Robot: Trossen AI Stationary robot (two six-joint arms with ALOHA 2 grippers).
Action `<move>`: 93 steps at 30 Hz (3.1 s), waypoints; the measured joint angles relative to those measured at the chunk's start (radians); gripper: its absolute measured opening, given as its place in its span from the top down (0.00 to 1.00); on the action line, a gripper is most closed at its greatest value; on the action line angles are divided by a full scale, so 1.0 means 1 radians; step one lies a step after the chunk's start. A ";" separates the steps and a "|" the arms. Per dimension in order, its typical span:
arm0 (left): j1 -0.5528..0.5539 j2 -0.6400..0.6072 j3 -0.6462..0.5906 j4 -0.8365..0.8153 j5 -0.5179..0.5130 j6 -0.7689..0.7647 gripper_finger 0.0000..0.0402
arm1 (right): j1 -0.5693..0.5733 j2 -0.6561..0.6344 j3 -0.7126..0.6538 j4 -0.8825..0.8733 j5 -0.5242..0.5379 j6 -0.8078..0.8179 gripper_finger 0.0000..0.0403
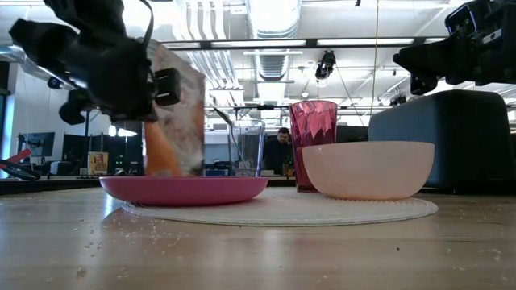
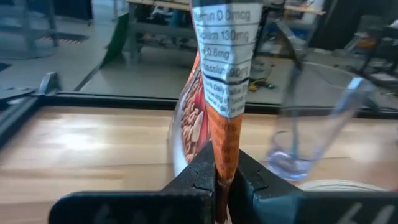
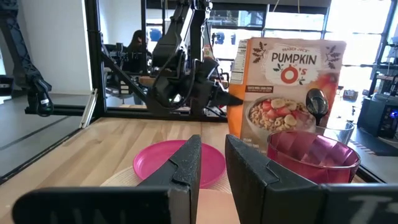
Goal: Arrange a breakfast setting
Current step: Pour the cereal from the orange cereal box into the orange bowl
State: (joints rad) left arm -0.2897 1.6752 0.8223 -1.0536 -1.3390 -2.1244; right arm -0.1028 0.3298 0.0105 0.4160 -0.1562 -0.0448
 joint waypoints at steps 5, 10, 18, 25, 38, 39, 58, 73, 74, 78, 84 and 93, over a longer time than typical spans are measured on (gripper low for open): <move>0.003 -0.011 0.000 -0.180 0.082 -0.124 1.00 | 0.000 0.000 0.000 0.000 0.000 0.000 0.84; 0.035 -0.040 0.000 -0.271 0.146 -0.144 1.00 | 0.000 0.000 0.000 0.000 0.000 0.000 0.84; 0.128 -0.095 0.000 -0.435 0.289 -0.172 1.00 | 0.000 0.000 0.000 0.000 0.000 0.000 0.84; 0.158 -0.094 -0.006 -0.464 0.325 -0.171 1.00 | 0.000 0.000 0.000 0.000 0.000 0.000 0.84; 0.103 -0.090 -0.042 -0.346 0.315 -0.186 1.00 | 0.000 0.000 0.000 0.000 0.000 0.000 0.84; 0.091 -0.090 -0.038 -0.341 0.310 -0.187 1.00 | 0.000 0.000 0.000 0.000 0.000 0.000 0.84; 0.076 -0.094 -0.042 -0.399 0.361 -0.199 1.00 | 0.000 0.000 0.000 0.000 0.000 0.000 0.84; 0.077 -0.090 -0.043 -0.512 0.488 -0.197 0.98 | 0.000 0.000 0.000 0.000 0.000 0.000 0.84; 0.077 -0.090 -0.042 -0.513 0.493 -0.197 0.97 | 0.000 0.000 0.000 0.000 0.000 0.000 0.84; 0.077 -0.090 -0.043 -0.516 0.495 -0.196 0.91 | 0.000 0.000 0.000 0.000 0.000 0.000 0.84; 0.077 -0.090 -0.039 -0.517 0.499 -0.186 0.83 | 0.000 0.000 0.000 0.000 0.000 0.000 0.84; 0.084 -0.090 -0.052 -0.517 0.493 -0.160 0.71 | 0.000 0.000 0.000 0.000 0.000 0.000 0.84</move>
State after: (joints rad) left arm -0.2056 1.5852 0.7702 -1.5707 -0.8455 -2.2848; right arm -0.1030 0.3298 0.0105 0.4160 -0.1562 -0.0448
